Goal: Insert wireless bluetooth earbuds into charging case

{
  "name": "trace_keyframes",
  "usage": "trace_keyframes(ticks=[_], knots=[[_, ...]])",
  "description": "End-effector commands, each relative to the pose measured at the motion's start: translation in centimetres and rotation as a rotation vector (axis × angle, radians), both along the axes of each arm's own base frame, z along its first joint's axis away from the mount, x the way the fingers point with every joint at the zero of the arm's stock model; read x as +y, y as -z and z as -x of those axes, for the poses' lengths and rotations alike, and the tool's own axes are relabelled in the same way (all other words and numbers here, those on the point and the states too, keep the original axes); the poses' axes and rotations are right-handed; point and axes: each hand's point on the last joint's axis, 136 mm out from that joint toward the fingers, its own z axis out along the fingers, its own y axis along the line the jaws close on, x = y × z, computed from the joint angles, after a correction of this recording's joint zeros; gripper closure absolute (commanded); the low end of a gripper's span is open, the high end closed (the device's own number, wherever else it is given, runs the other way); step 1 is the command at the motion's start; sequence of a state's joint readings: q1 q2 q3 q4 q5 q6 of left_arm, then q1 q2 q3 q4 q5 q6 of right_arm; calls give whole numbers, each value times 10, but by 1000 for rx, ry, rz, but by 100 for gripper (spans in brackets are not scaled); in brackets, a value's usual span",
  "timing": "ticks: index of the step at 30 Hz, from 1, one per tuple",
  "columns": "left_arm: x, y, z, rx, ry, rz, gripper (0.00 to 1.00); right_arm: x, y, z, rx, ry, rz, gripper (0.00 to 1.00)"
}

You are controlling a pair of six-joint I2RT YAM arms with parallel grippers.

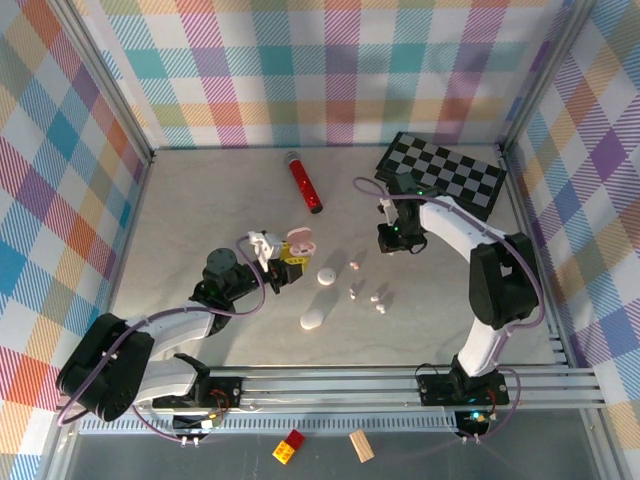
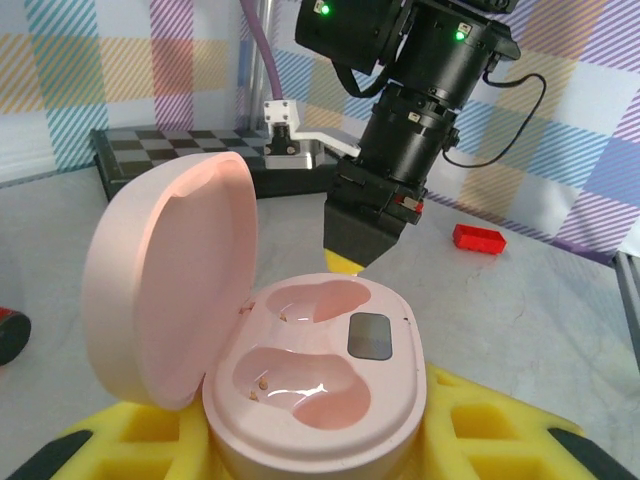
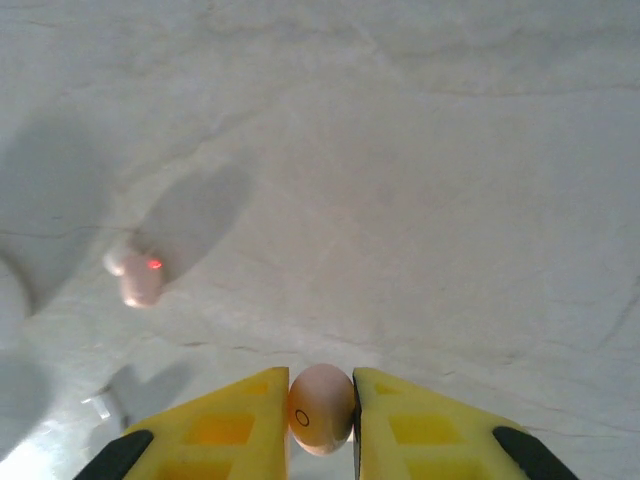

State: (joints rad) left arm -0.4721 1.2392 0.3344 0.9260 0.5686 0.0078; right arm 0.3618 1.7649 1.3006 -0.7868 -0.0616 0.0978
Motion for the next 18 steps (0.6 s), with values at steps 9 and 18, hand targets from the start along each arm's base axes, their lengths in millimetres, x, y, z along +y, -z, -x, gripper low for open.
trace_keyframes(ticks=[9,18], knots=[[-7,-23,-5,-79,44,52,68,37,-43,16,-1,22,-364,79],[-17,-27,-11,-112,89,45,68,60,-101,40,-77,-76,-559,78]])
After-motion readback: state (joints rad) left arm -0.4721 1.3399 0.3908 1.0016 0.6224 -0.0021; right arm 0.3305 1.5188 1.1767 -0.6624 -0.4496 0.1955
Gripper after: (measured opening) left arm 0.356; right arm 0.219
